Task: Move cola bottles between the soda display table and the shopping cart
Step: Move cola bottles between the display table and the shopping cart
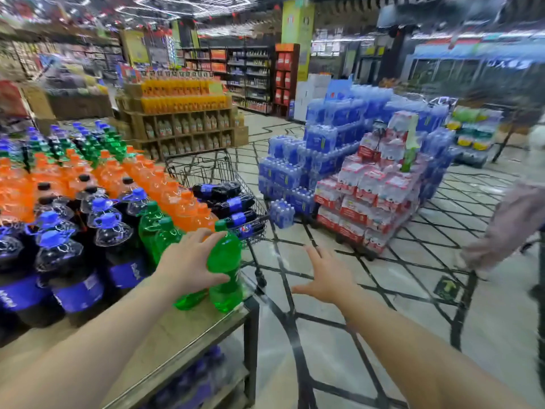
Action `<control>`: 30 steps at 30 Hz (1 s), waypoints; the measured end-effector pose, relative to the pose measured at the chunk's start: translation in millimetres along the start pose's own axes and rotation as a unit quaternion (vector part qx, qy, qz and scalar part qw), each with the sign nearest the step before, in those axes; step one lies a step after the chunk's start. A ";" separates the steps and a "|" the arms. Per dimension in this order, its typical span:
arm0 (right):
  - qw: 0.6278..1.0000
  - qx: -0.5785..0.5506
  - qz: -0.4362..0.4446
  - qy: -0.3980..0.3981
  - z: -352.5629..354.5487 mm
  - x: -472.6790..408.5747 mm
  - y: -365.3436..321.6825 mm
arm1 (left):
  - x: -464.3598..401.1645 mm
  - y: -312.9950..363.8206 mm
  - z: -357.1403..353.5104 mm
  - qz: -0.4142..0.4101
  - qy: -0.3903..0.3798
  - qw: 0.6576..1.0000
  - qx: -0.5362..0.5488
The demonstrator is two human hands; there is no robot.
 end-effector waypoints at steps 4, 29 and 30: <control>0.999 -0.023 -0.025 -0.004 23.4 -12.5 37.1 | -36.0 28.2 14.7 -0.013 -0.008 1.000 -0.020; 0.998 -0.016 0.043 -0.047 58.6 -345.7 99.9 | -368.4 14.9 -61.5 0.063 -0.133 0.989 -0.023; 0.997 -0.020 0.049 -0.052 56.0 -360.7 101.6 | -378.6 12.9 -66.0 0.070 -0.135 0.988 -0.023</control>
Point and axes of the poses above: each hand's wrist, its own x-axis away from the middle knuckle, its own z-axis out of the back of the hand, y = z × x, the point moved 3 cm from there along -x, towards the middle knuckle, and after that the axes turned 10 degrees about -x, right-handed, at the moved point
